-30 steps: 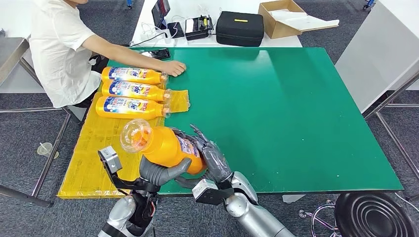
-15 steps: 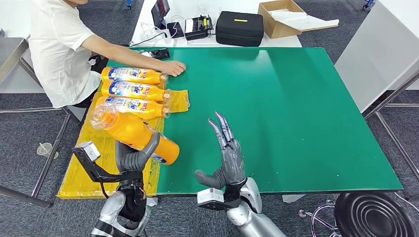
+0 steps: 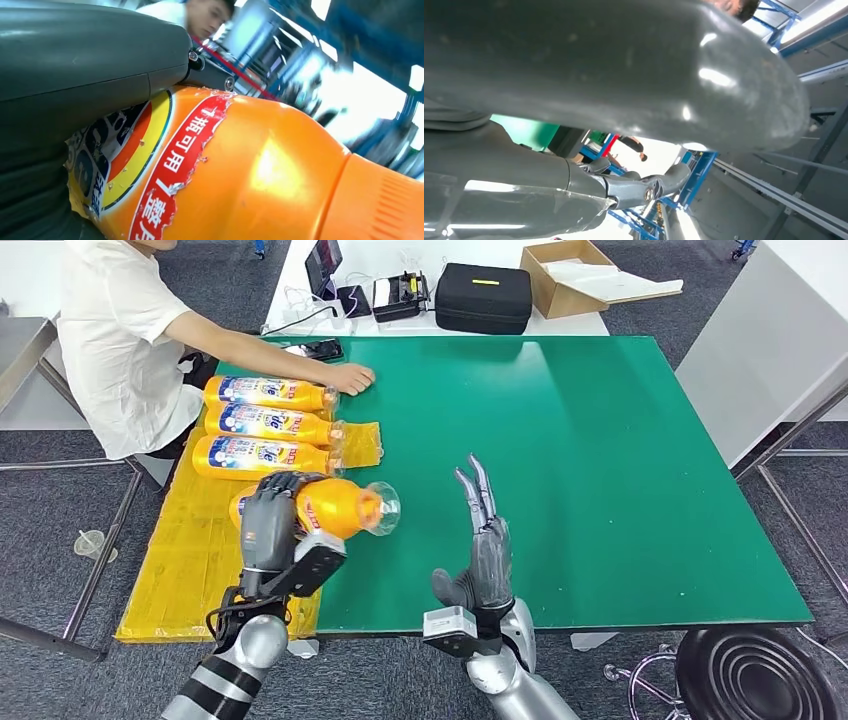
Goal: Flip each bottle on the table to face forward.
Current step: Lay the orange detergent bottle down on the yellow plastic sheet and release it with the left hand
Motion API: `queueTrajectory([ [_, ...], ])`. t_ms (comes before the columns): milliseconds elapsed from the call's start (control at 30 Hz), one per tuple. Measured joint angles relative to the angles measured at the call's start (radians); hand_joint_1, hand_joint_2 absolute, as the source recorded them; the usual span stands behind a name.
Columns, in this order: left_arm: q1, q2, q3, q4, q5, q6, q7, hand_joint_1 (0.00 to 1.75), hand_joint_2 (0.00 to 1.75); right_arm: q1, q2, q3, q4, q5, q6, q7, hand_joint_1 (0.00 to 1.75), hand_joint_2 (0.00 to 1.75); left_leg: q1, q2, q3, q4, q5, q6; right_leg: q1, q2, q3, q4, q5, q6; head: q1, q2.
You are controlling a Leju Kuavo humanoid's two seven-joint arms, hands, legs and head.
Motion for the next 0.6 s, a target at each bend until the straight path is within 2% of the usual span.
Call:
queueTrajectory([
  [100, -0.082, 0.036, -0.02, 0.107, -0.181, -0.117, 0.061, 1.74, 1.75, -0.018, -0.006, 0.009, 0.008, -0.03, 0.0, 0.0, 0.0, 0.0, 0.0, 0.001, 0.0, 0.0, 0.001, -0.001, 0.0, 0.0, 0.0, 0.0, 0.0, 0.0, 0.0, 0.0],
  [200, -0.151, 0.056, -0.032, 0.184, -0.243, -0.225, 0.077, 1.75, 1.75, -0.027, -0.013, 0.018, 0.014, -0.046, 0.0, 0.0, 0.0, 0.0, 0.0, 0.0, 0.0, 0.0, 0.002, -0.001, 0.0, 0.0, 0.0, 0.001, 0.0, 0.0, 0.0, 0.0],
  [367, -0.214, 0.071, -0.043, 0.253, -0.235, -0.311, 0.074, 1.75, 1.75, -0.033, -0.022, 0.026, 0.02, -0.058, 0.0, 0.0, 0.0, 0.0, 0.0, 0.0, -0.001, 0.0, 0.002, -0.001, 0.0, 0.0, 0.0, 0.001, 0.0, 0.0, 0.0, 0.0],
  [500, -0.248, 0.076, -0.046, 0.303, -0.163, -0.492, 0.044, 1.75, 1.75, -0.037, -0.028, 0.033, 0.023, -0.086, 0.0, 0.0, 0.0, 0.0, 0.0, 0.0, -0.001, 0.0, 0.002, -0.001, 0.0, 0.0, 0.0, 0.001, 0.0, 0.0, 0.0, 0.0],
  [600, -0.27, 0.079, -0.047, 0.34, -0.132, -0.549, 0.031, 1.75, 1.75, -0.04, -0.032, 0.038, 0.024, -0.1, 0.0, 0.0, 0.0, 0.0, 0.0, 0.0, -0.001, 0.0, 0.002, -0.001, 0.0, 0.0, 0.0, 0.001, 0.0, 0.0, 0.0, 0.0],
])
